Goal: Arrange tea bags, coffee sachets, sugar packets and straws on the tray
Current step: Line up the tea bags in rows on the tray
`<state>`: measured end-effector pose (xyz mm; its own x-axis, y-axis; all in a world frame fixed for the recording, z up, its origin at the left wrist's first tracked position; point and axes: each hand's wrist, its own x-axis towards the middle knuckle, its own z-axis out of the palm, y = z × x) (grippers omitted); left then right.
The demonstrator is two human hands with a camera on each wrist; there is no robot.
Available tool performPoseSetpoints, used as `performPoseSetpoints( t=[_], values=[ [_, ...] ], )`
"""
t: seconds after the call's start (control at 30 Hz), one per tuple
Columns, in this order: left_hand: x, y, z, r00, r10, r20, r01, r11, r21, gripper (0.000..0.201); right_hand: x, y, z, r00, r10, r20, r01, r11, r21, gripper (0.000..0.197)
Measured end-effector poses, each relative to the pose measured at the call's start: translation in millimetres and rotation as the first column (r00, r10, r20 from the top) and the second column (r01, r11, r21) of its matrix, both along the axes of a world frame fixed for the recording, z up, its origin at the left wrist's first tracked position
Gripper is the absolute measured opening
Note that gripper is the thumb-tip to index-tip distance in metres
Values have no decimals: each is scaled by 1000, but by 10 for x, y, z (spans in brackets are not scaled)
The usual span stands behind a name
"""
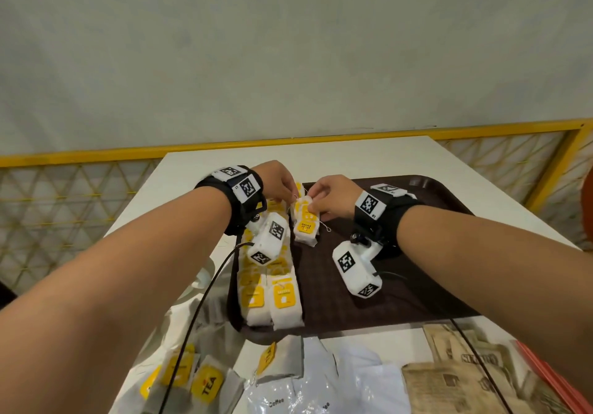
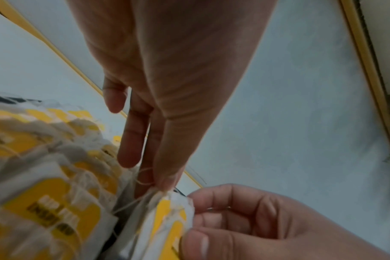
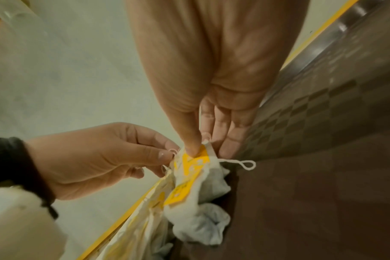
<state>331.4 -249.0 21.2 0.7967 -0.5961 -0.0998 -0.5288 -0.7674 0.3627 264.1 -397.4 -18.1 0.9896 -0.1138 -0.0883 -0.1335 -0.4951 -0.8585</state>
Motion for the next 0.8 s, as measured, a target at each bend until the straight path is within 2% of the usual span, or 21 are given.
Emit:
performPoseSetpoints(
  t=[0.23, 0.33, 0.57, 0.8],
  values=[
    [35, -45, 1, 995, 16, -99, -17, 1000, -9, 18, 5, 6, -66, 1000, 17, 15, -19, 992, 123, 32],
    [42, -42, 6, 990, 11, -137, -11, 1000, 1, 19, 6, -11, -84, 999, 29, 25, -32, 991, 127, 32],
    [40, -27, -6, 997, -9, -80, 13, 999, 51, 18, -32, -82, -55, 997, 78, -5, -76, 988, 134, 32],
    [78, -87, -6, 982, 11, -189, -4, 999, 37, 19, -43, -76, -52, 997, 71, 10, -72, 987, 144, 33]
  ],
)
